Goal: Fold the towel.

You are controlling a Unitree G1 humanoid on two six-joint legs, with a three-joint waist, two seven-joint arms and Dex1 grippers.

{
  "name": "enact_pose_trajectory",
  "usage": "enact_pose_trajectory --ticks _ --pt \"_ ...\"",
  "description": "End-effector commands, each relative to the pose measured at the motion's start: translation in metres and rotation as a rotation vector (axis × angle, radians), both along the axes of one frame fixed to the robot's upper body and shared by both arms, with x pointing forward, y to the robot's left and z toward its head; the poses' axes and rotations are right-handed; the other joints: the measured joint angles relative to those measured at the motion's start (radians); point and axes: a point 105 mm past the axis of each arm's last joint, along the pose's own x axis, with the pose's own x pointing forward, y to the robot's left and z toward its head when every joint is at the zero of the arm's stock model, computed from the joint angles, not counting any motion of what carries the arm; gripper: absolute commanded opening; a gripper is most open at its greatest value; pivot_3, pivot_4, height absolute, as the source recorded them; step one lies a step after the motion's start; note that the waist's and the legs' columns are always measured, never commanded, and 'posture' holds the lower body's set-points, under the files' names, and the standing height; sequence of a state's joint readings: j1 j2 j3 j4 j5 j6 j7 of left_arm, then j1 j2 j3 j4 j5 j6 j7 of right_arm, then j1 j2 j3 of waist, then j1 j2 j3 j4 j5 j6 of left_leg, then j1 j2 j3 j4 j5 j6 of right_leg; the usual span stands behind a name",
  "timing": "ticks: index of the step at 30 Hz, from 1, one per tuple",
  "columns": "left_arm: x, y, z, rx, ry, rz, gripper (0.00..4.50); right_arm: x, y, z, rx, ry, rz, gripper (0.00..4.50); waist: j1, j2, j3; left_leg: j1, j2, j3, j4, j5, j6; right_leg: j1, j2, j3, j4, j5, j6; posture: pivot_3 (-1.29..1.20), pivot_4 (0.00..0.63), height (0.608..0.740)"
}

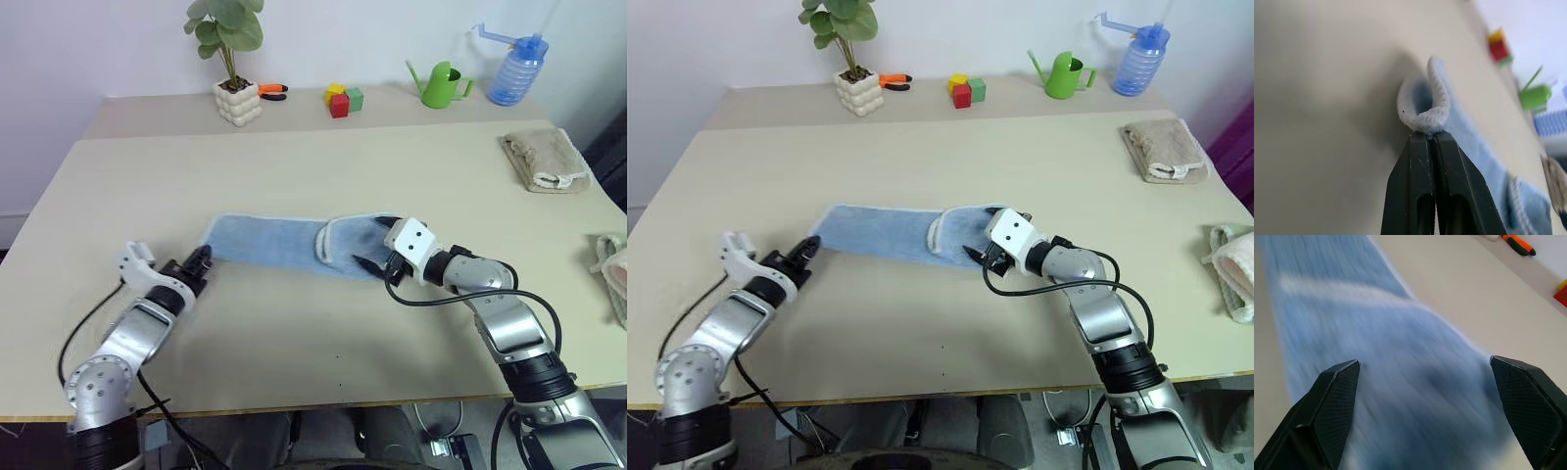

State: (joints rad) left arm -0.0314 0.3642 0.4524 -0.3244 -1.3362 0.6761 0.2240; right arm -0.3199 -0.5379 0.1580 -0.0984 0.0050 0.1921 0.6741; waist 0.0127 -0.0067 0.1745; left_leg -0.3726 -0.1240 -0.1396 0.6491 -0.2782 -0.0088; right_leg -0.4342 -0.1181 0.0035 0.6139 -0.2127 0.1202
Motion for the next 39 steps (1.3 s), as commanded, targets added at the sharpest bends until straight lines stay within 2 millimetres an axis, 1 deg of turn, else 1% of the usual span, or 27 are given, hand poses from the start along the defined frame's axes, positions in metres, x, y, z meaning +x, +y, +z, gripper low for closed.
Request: enact_pose_trajectory --ticks 1,3,6,9,10,12,15,17,19,21,24,27,29,31,34,37,39 --pt "-0.003 0.022 0.032 0.106 -0.136 0.033 0.09 -0.002 0.002 0.015 0.014 -0.051 0.014 4.37 0.001 0.000 0.000 0.000 0.000 0.000 0.000 0.000 0.000 0.000 0.000 0.000 0.000 0.000 0.000 0.00 0.150 0.733" --pt "-0.003 0.022 0.045 0.184 -0.187 -0.020 0.09 0.000 0.001 0.015 0.015 -0.051 0.009 4.37 0.003 0.000 0.000 0.000 0.000 0.000 0.000 0.000 0.000 0.000 0.000 0.000 -0.001 0.000 0.000 0.00 0.150 0.733" --pt "-0.001 0.010 0.060 0.304 -0.256 -0.144 0.09 0.002 0.000 0.016 0.018 -0.052 0.002 4.37 0.002 -0.001 0.000 0.000 0.000 0.000 0.000 -0.001 0.001 0.000 0.000 0.000 -0.001 0.000 0.000 0.00 0.150 0.733" --pt "-0.001 -0.022 0.077 0.418 -0.350 -0.355 0.09 0.003 -0.001 0.016 0.020 -0.050 -0.003 4.37 0.001 -0.001 0.000 -0.001 0.000 0.000 0.000 -0.002 0.004 0.000 0.000 0.000 -0.001 0.000 0.000 0.00 0.150 0.733" --pt "-0.001 -0.045 0.080 0.481 -0.379 -0.477 0.09 0.003 -0.001 0.015 0.018 -0.048 -0.005 4.37 0.001 -0.001 0.000 -0.001 0.000 0.000 0.000 -0.002 0.004 0.000 0.000 0.000 -0.001 0.000 0.000 0.00 0.150 0.733" --pt "-0.004 -0.074 0.079 0.559 -0.403 -0.638 0.09 0.003 -0.001 0.013 0.018 -0.046 -0.006 4.37 0.002 -0.001 0.001 -0.001 0.000 0.000 0.000 -0.002 0.004 0.000 0.000 -0.001 -0.001 0.000 0.000 0.00 0.150 0.733" --pt "-0.009 -0.108 0.068 0.647 -0.422 -0.827 0.09 0.005 -0.001 0.012 0.019 -0.045 -0.014 4.37 -0.002 -0.001 0.001 -0.001 -0.001 0.000 0.000 -0.002 0.003 0.000 0.000 0.000 -0.001 0.000 0.000 0.00 0.150 0.733" --pt "-0.013 -0.135 0.063 0.628 -0.460 -0.949 0.09 0.006 -0.002 0.012 0.020 -0.047 -0.024 4.37 -0.007 0.000 0.001 0.000 -0.001 0.001 -0.001 -0.002 0.003 -0.001 0.000 0.000 -0.001 0.000 0.000 0.00 0.150 0.733" --pt "-0.012 -0.165 0.055 0.637 -0.477 -1.058 0.09 0.007 -0.004 0.011 0.020 -0.047 -0.038 4.37 -0.002 -0.001 0.001 -0.001 0.000 0.001 -0.001 -0.001 0.002 -0.001 0.000 0.000 -0.001 0.000 0.000 0.00 0.150 0.733" --pt "-0.012 -0.181 0.047 0.664 -0.482 -1.133 0.09 0.006 -0.006 0.011 0.019 -0.048 -0.048 4.37 0.000 -0.001 0.001 -0.001 0.000 0.001 -0.001 -0.001 0.002 -0.001 0.000 0.000 -0.001 0.000 0.000 0.00 0.150 0.733" --pt "-0.012 -0.194 0.032 0.717 -0.469 -1.207 0.09 0.006 -0.012 0.011 0.018 -0.052 -0.074 4.37 -0.003 -0.001 0.001 -0.001 0.000 0.001 -0.001 -0.001 0.001 -0.001 0.000 0.000 -0.001 0.000 0.000 0.00 0.150 0.733" --pt "-0.013 -0.199 0.022 0.769 -0.464 -1.255 0.09 0.005 -0.015 0.010 0.016 -0.054 -0.090 4.37 -0.004 -0.001 0.001 -0.001 0.000 0.001 -0.001 -0.001 0.001 -0.001 0.000 0.000 -0.001 0.000 0.000 0.00 0.150 0.733" --pt "-0.013 -0.200 0.018 0.793 -0.469 -1.267 0.09 0.005 -0.016 0.010 0.016 -0.055 -0.096 4.37 -0.002 -0.001 0.001 -0.001 0.000 0.001 -0.001 -0.001 0.002 -0.001 0.000 0.000 -0.001 0.000 0.000 0.00 0.150 0.733" --pt "-0.011 -0.199 0.019 0.780 -0.465 -1.251 0.09 0.003 -0.018 0.009 0.014 -0.054 -0.101 4.37 -0.001 -0.001 0.001 -0.001 0.000 0.001 -0.001 -0.001 0.002 -0.001 0.000 0.000 -0.001 0.000 0.000 0.00 0.150 0.733" --pt "-0.006 -0.195 0.024 0.768 -0.470 -1.207 0.90 0.002 -0.019 0.008 0.011 -0.052 -0.106 4.37 -0.001 -0.001 0.001 -0.001 0.000 0.001 -0.001 -0.001 0.002 -0.001 0.000 0.000 -0.001 0.000 0.000 0.00 0.150 0.733" --pt "-0.001 -0.192 0.027 0.802 -0.466 -1.151 2.30 0.002 -0.020 0.009 0.007 -0.053 -0.106 4.37 -0.001 -0.001 0.001 -0.001 0.000 0.001 -0.001 -0.001 0.002 -0.001 0.000 0.000 -0.001 0.000 0.000 0.00 0.150 0.733" --pt "-0.002 -0.187 0.029 0.832 -0.468 -1.142 3.25 0.003 -0.020 0.010 0.002 -0.056 -0.105 4.37 -0.002 -0.001 0.001 -0.001 0.000 0.001 -0.001 -0.001 0.002 -0.001 0.000 0.000 0.000 0.000 0.000 0.00 0.150 0.733"
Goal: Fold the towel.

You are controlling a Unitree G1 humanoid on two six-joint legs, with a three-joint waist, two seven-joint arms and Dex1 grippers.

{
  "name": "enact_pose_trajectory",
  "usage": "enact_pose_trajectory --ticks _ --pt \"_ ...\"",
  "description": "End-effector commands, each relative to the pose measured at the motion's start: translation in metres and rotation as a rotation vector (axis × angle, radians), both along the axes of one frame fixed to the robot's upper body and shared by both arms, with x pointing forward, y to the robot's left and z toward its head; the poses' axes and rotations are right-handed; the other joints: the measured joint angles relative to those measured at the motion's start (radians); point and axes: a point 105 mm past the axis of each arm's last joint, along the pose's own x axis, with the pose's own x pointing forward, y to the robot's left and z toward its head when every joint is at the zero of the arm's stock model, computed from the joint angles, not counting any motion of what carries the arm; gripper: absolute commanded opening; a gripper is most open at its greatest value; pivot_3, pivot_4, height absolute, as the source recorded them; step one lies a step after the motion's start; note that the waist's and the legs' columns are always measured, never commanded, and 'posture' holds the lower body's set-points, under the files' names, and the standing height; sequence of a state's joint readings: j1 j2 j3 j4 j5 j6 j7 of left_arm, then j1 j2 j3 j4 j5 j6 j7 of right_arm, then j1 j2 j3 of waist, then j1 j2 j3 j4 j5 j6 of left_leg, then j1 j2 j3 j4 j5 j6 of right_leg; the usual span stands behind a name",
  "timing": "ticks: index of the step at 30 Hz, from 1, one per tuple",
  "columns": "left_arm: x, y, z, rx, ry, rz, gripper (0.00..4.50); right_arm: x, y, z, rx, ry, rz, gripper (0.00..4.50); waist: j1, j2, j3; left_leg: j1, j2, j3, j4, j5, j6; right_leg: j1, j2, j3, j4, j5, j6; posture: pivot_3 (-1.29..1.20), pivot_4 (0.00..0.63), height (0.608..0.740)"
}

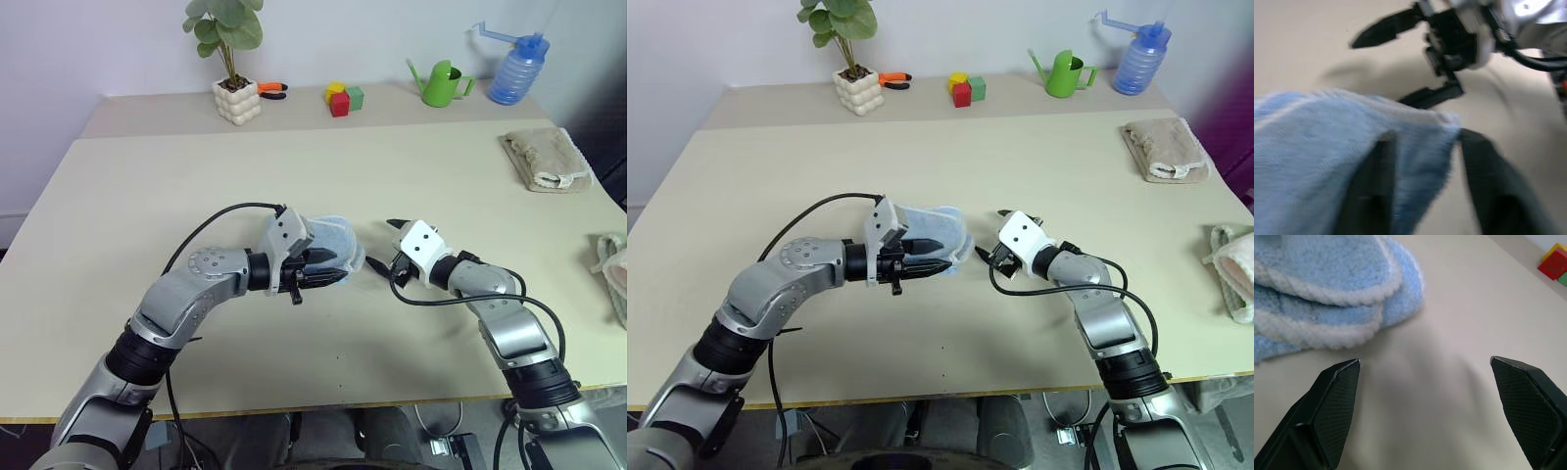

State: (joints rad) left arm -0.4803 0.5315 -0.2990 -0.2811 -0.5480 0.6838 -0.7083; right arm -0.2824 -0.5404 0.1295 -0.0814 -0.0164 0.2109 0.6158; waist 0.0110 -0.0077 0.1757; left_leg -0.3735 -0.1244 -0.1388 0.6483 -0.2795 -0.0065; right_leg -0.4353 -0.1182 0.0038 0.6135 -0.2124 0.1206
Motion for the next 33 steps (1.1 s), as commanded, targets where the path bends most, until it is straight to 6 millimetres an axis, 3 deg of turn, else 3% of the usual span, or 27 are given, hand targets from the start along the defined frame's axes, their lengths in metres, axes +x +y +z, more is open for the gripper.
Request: enact_pose_trajectory --ticks 1,4,5,7,8,13,14,16,19,21,23,29,31,33 --pt "-0.001 0.011 0.015 0.003 -0.074 0.029 3.25 0.000 -0.003 0.022 0.002 -0.073 0.004 4.37 0.000 0.000 0.000 0.000 0.000 0.000 0.000 0.000 0.000 0.000 0.000 0.000 0.000 0.000 0.000 0.00 0.150 0.733" --pt "-0.002 0.027 0.025 -0.023 -0.080 0.068 3.25 -0.001 -0.010 0.025 -0.009 -0.064 0.005 4.37 0.000 0.000 0.000 0.000 0.000 0.000 0.000 0.000 0.000 0.000 0.000 0.000 0.000 0.000 0.000 0.00 0.150 0.733" --pt "0.000 0.036 0.032 -0.051 -0.088 0.093 3.31 -0.002 -0.013 0.026 -0.011 -0.062 0.004 4.11 0.001 0.000 0.000 0.000 0.000 0.000 0.000 0.000 0.000 0.000 0.000 0.000 0.000 0.000 0.000 0.00 0.150 0.733" --pt "0.007 0.054 0.045 -0.102 -0.119 0.172 2.76 -0.003 -0.018 0.032 0.014 -0.047 0.005 3.53 0.001 0.000 0.000 0.000 0.000 0.000 0.000 0.000 0.000 0.000 0.000 0.000 0.000 0.000 0.000 0.00 0.150 0.733" --pt "0.012 0.063 0.049 -0.100 -0.141 0.216 2.50 -0.003 -0.020 0.036 0.027 -0.047 0.005 3.10 0.001 0.000 0.000 0.000 0.000 0.000 0.000 0.000 0.000 0.000 0.000 0.000 0.000 0.000 0.000 0.00 0.150 0.733" --pt "0.034 0.086 0.048 -0.049 -0.187 0.365 0.06 -0.003 -0.009 0.061 0.146 -0.069 0.034 0.63 0.001 0.000 0.000 0.000 0.000 0.000 0.000 0.000 0.001 0.000 0.000 0.000 0.000 0.000 0.000 0.00 0.150 0.733" --pt "0.036 0.085 0.046 -0.042 -0.190 0.373 0.00 -0.003 -0.005 0.066 0.185 -0.067 0.043 0.14 0.001 0.000 0.000 0.000 0.000 0.000 0.000 0.000 0.001 0.000 0.000 0.000 0.000 0.000 0.000 0.00 0.150 0.733" --pt "0.040 0.078 0.034 -0.015 -0.189 0.372 0.00 -0.007 0.018 0.075 0.273 -0.031 0.116 0.06 0.001 0.000 0.000 0.000 0.000 0.000 0.000 0.000 0.000 0.000 0.000 0.000 0.000 0.000 0.000 0.00 0.150 0.733" --pt "0.042 0.067 0.011 0.037 -0.188 0.353 0.00 -0.016 0.049 0.071 0.294 0.027 0.219 0.06 0.001 0.000 0.000 0.000 0.000 0.000 0.000 0.000 -0.001 0.000 0.000 0.000 0.000 0.000 0.000 0.00 0.150 0.733" --pt "0.044 0.064 -0.001 0.038 -0.164 0.378 0.00 -0.020 0.066 0.059 0.269 0.062 0.255 0.06 0.001 0.000 0.000 0.000 0.000 0.000 0.000 0.001 -0.001 0.000 0.000 0.000 0.000 0.000 0.000 0.00 0.150 0.733" --pt "0.043 0.059 -0.014 0.061 -0.146 0.373 0.00 -0.018 0.078 0.034 0.191 0.112 0.246 0.06 0.001 0.000 0.000 0.000 0.000 0.000 0.000 0.001 -0.001 0.000 0.000 0.000 0.000 0.000 0.000 0.00 0.150 0.733" --pt "0.040 0.066 -0.049 0.187 -0.149 0.384 0.00 -0.015 0.074 -0.022 0.033 0.216 0.177 0.06 0.002 0.000 0.000 0.000 0.000 0.000 0.000 0.001 -0.001 -0.001 0.000 0.000 0.001 0.000 0.000 0.00 0.150 0.733" --pt "0.041 0.068 -0.049 0.160 -0.150 0.408 0.00 -0.012 0.070 -0.023 0.018 0.195 0.156 0.06 0.001 0.000 -0.001 0.000 0.000 0.000 0.001 0.001 -0.001 0.000 0.000 0.000 0.001 0.000 0.000 0.00 0.150 0.733" --pt "0.041 0.073 -0.036 0.080 -0.162 0.448 0.00 -0.008 0.065 -0.006 0.088 0.172 0.134 0.06 0.001 0.000 -0.002 0.001 0.000 0.000 0.001 0.000 -0.001 0.000 0.000 0.000 0.001 0.000 0.000 0.00 0.150 0.733"
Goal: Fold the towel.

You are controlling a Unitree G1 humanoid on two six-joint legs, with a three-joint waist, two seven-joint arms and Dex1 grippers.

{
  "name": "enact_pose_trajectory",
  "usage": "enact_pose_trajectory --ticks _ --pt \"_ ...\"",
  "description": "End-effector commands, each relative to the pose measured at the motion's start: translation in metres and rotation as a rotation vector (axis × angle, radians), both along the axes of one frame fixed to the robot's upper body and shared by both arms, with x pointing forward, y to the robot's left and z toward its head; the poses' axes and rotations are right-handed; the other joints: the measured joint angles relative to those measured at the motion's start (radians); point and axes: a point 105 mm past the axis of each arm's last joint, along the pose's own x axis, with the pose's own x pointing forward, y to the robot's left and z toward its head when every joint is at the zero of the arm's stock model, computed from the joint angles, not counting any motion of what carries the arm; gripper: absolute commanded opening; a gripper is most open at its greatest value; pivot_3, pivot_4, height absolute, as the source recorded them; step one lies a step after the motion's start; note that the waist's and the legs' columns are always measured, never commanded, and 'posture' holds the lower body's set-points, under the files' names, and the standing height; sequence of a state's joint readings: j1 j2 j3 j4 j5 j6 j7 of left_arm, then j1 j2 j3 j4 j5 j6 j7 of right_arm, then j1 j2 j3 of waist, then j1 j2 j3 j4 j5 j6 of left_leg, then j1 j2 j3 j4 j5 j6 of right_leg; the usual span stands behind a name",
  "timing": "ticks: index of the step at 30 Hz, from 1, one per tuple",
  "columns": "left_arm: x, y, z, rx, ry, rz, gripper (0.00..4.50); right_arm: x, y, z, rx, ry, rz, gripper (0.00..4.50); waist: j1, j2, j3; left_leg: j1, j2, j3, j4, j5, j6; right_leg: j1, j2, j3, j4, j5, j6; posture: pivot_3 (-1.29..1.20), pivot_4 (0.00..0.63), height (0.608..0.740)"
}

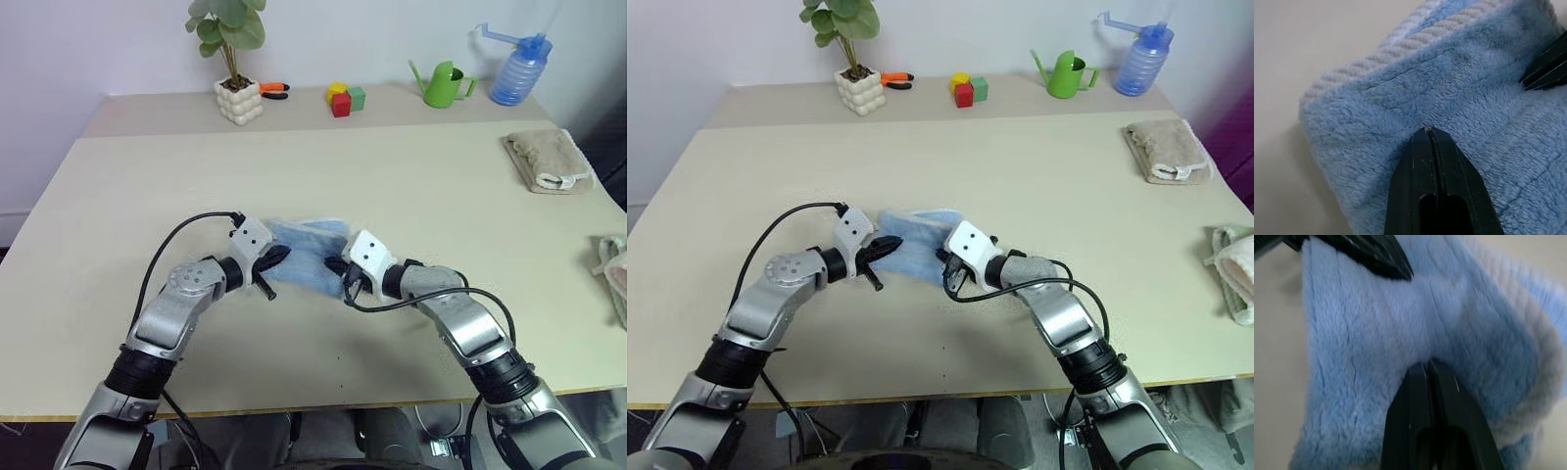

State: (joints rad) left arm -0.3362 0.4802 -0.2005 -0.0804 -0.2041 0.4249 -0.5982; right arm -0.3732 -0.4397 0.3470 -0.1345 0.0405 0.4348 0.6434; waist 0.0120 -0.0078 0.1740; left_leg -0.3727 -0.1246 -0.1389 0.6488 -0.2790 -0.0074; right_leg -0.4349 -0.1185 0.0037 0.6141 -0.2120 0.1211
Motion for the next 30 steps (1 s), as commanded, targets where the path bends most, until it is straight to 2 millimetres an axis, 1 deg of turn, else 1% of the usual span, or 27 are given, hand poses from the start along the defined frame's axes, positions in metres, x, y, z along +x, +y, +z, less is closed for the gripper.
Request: enact_pose_trajectory --ticks 1,3,5,7,8,9,11,12,14,16,20,23,25,26,27,30 --pt "0.001 0.014 0.017 -0.095 -0.049 0.073 0.00 0.008 -0.013 0.020 0.072 -0.024 -0.069 0.06 0.000 0.000 0.000 0.000 0.000 0.000 0.000 -0.001 0.001 0.000 0.000 0.000 0.000 0.000 0.000 0.00 0.150 0.733" --pt "-0.001 0.024 0.026 -0.123 -0.080 0.106 0.00 0.006 -0.018 0.033 0.148 0.001 -0.072 0.57 0.000 0.000 0.000 0.000 0.000 0.000 0.000 -0.001 0.001 0.000 0.000 0.000 0.000 0.000 0.000 0.00 0.150 0.733" --pt "-0.003 0.033 0.033 -0.120 -0.110 0.122 0.00 0.001 -0.022 0.043 0.216 0.036 -0.070 1.26 0.000 0.000 0.000 -0.001 0.000 0.000 0.000 -0.001 0.001 -0.001 0.000 0.000 0.000 0.000 0.000 0.00 0.150 0.733" --pt "-0.007 0.041 0.038 -0.110 -0.140 0.128 0.00 -0.001 -0.027 0.051 0.273 0.069 -0.090 2.32 0.000 0.000 0.000 -0.001 0.000 0.000 0.000 -0.001 0.002 -0.001 0.000 0.000 0.000 0.000 0.000 0.00 0.150 0.733" --pt "-0.010 0.048 0.043 -0.104 -0.169 0.130 0.00 -0.004 -0.032 0.054 0.310 0.111 -0.108 2.83 -0.001 0.000 0.000 -0.001 0.000 0.000 0.000 -0.001 0.002 -0.001 0.000 0.000 0.000 0.000 0.000 0.00 0.150 0.733" --pt "-0.013 0.056 0.048 -0.111 -0.191 0.135 0.00 -0.006 -0.035 0.053 0.342 0.166 -0.129 3.36 -0.001 0.000 0.000 -0.001 0.000 0.000 0.000 -0.002 0.003 -0.001 0.000 0.000 0.000 0.000 0.000 0.00 0.150 0.733" --pt "-0.019 0.066 0.056 -0.148 -0.209 0.143 0.00 -0.005 -0.041 0.046 0.384 0.248 -0.201 4.38 0.000 0.000 0.000 -0.001 0.000 0.000 -0.001 -0.002 0.003 -0.001 0.000 0.000 0.000 0.000 0.000 0.00 0.150 0.733" --pt "-0.023 0.068 0.057 -0.166 -0.203 0.130 0.00 -0.002 -0.044 0.041 0.401 0.287 -0.244 4.45 0.000 0.000 0.000 -0.001 0.000 0.000 0.000 -0.003 0.004 -0.001 0.000 0.000 0.000 0.000 0.000 0.00 0.150 0.733" --pt "-0.032 0.069 0.056 -0.172 -0.182 0.102 0.00 0.001 -0.043 0.035 0.434 0.344 -0.290 4.45 0.000 0.000 0.000 -0.001 0.000 -0.001 0.000 -0.003 0.004 -0.001 0.000 0.000 0.000 0.000 0.000 0.00 0.150 0.733" --pt "-0.038 0.071 0.054 -0.165 -0.169 0.089 0.00 0.001 -0.036 0.030 0.453 0.391 -0.295 4.45 0.000 0.000 0.000 -0.001 0.001 0.000 0.000 -0.003 0.005 -0.001 0.000 0.000 0.000 0.000 0.000 0.00 0.150 0.733" --pt "-0.040 0.074 0.055 -0.170 -0.166 0.098 0.00 0.002 -0.026 0.020 0.453 0.438 -0.298 4.45 0.001 0.001 0.001 -0.001 0.000 0.000 0.000 -0.003 0.005 -0.002 0.000 0.000 0.000 0.000 0.000 0.00 0.150 0.733" --pt "-0.041 0.073 0.055 -0.170 -0.170 0.103 0.00 0.006 -0.013 0.014 0.474 0.475 -0.300 4.45 -0.002 0.001 0.001 -0.001 0.000 0.000 0.000 -0.003 0.005 -0.001 0.000 0.000 0.000 0.000 0.000 0.00 0.150 0.733" --pt "-0.042 0.071 0.054 -0.169 -0.169 0.107 0.00 0.009 -0.003 0.022 0.539 0.497 -0.269 3.95 -0.007 0.001 0.000 -0.001 0.001 0.000 -0.001 -0.003 0.004 -0.002 0.000 0.000 0.001 0.000 0.000 0.00 0.150 0.733" --pt "-0.042 0.070 0.054 -0.169 -0.169 0.108 0.00 0.010 0.001 0.027 0.567 0.503 -0.255 3.57 -0.008 0.001 0.001 -0.001 0.001 0.000 -0.001 -0.003 0.004 -0.002 0.000 0.000 0.001 0.000 -0.001 0.00 0.150 0.733" --pt "-0.043 0.070 0.054 -0.169 -0.169 0.110 0.00 0.010 0.003 0.030 0.583 0.507 -0.247 3.13 -0.009 0.001 0.001 -0.001 0.001 0.000 -0.001 -0.003 0.004 -0.003 0.000 0.000 0.002 0.000 -0.001 0.00 0.150 0.733" --pt "-0.045 0.069 0.051 -0.167 -0.161 0.113 0.00 0.012 0.000 0.037 0.638 0.522 -0.252 1.59 -0.008 0.001 0.001 -0.001 0.001 0.000 -0.001 -0.003 0.004 -0.003 0.000 0.000 0.002 0.000 -0.001 0.00 0.150 0.733"
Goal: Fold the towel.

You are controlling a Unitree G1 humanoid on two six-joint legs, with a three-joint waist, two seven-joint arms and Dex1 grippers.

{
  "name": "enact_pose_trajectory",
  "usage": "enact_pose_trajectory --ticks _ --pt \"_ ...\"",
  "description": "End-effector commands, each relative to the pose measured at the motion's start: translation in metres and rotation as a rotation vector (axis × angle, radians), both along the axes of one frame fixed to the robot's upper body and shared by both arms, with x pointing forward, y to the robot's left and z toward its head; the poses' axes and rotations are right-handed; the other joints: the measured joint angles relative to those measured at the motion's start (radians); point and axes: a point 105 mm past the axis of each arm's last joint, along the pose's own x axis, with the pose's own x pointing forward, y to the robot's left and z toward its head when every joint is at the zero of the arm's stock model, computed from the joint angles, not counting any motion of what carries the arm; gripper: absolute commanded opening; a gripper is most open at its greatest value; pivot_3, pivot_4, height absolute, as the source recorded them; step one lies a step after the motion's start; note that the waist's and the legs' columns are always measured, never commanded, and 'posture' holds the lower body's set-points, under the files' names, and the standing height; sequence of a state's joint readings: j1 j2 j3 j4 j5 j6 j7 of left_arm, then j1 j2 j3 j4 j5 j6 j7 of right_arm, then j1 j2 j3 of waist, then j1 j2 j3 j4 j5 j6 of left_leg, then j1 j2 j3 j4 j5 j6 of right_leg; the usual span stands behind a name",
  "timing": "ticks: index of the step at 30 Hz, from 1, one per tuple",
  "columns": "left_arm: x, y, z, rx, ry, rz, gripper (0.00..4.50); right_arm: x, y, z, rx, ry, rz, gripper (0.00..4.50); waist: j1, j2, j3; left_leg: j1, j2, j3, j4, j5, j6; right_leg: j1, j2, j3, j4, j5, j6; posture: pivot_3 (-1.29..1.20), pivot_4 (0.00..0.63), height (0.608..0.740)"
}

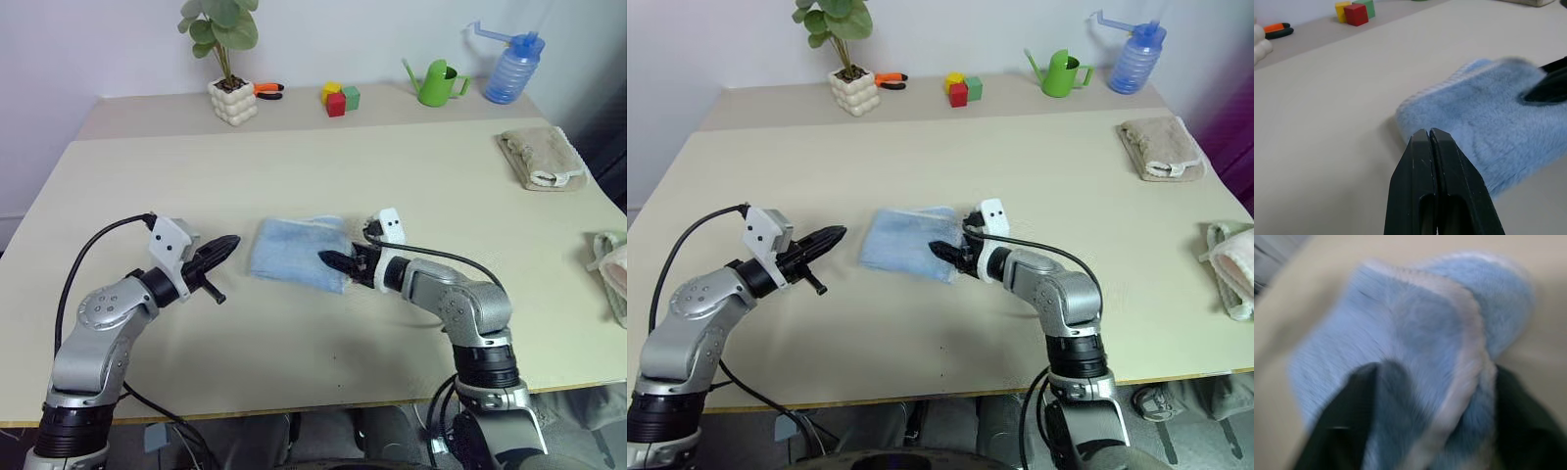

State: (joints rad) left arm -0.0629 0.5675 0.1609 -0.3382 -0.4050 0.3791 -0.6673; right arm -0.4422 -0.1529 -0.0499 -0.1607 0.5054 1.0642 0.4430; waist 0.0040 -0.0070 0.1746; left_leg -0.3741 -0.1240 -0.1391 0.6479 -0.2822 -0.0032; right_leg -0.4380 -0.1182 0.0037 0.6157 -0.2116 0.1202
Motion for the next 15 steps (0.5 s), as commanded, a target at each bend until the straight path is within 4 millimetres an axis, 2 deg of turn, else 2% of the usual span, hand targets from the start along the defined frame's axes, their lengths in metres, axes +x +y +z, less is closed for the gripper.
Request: enact_pose_trajectory --ticks 1,3,5,7,10,12,14,15 --pt "-0.004 -0.002 0.004 0.004 -0.023 0.000 0.00 0.003 -0.004 0.018 0.076 -0.025 -0.018 1.08 0.000 0.000 0.000 0.000 0.000 0.000 0.000 0.000 0.000 0.000 0.000 0.000 0.000 0.000 0.000 0.00 0.150 0.733" --pt "-0.005 -0.002 0.003 0.005 -0.019 -0.002 0.00 0.003 -0.007 0.021 0.090 -0.023 -0.027 0.03 0.005 0.000 0.000 0.000 0.000 0.000 0.000 0.000 0.000 0.000 0.000 0.000 0.000 0.000 0.000 0.00 0.150 0.733" --pt "-0.003 -0.005 0.000 0.011 -0.017 -0.004 0.00 0.004 -0.014 0.032 0.117 -0.046 -0.055 0.03 0.006 0.000 0.000 0.000 0.000 0.000 0.000 0.000 0.000 0.000 0.000 0.000 0.000 0.000 0.000 0.00 0.150 0.733" --pt "0.001 -0.010 -0.002 0.009 -0.018 -0.014 0.00 0.007 -0.034 0.052 0.156 -0.116 -0.132 0.03 0.008 0.000 0.000 0.000 0.000 0.000 0.000 0.000 0.000 0.000 0.000 0.000 0.000 0.000 0.000 0.00 0.150 0.733" --pt "0.007 -0.022 0.000 -0.015 -0.027 -0.051 0.00 0.021 -0.102 0.084 0.207 -0.228 -0.424 0.03 0.012 0.000 0.000 -0.001 0.000 0.000 0.000 0.000 0.000 0.000 0.000 0.000 0.000 0.000 0.000 0.00 0.150 0.733" --pt "0.011 -0.028 0.000 -0.023 -0.030 -0.075 0.00 0.022 -0.145 0.097 0.239 -0.264 -0.605 0.03 0.012 0.000 0.000 -0.001 -0.001 0.000 0.001 0.000 0.000 0.000 -0.001 0.000 -0.001 0.001 0.001 0.00 0.150 0.733" --pt "0.014 -0.031 0.000 -0.026 -0.030 -0.086 0.00 0.019 -0.166 0.103 0.258 -0.277 -0.691 0.03 0.009 0.000 0.000 -0.001 -0.001 0.000 0.000 0.000 0.000 0.000 0.000 0.000 -0.001 0.001 0.001 0.00 0.150 0.733" --pt "0.017 -0.035 0.000 -0.028 -0.029 -0.104 0.00 0.014 -0.191 0.102 0.272 -0.267 -0.802 0.03 0.007 0.000 0.000 -0.001 0.000 0.000 0.000 0.000 0.000 0.000 0.000 0.000 -0.001 0.001 0.000 0.00 0.150 0.733"
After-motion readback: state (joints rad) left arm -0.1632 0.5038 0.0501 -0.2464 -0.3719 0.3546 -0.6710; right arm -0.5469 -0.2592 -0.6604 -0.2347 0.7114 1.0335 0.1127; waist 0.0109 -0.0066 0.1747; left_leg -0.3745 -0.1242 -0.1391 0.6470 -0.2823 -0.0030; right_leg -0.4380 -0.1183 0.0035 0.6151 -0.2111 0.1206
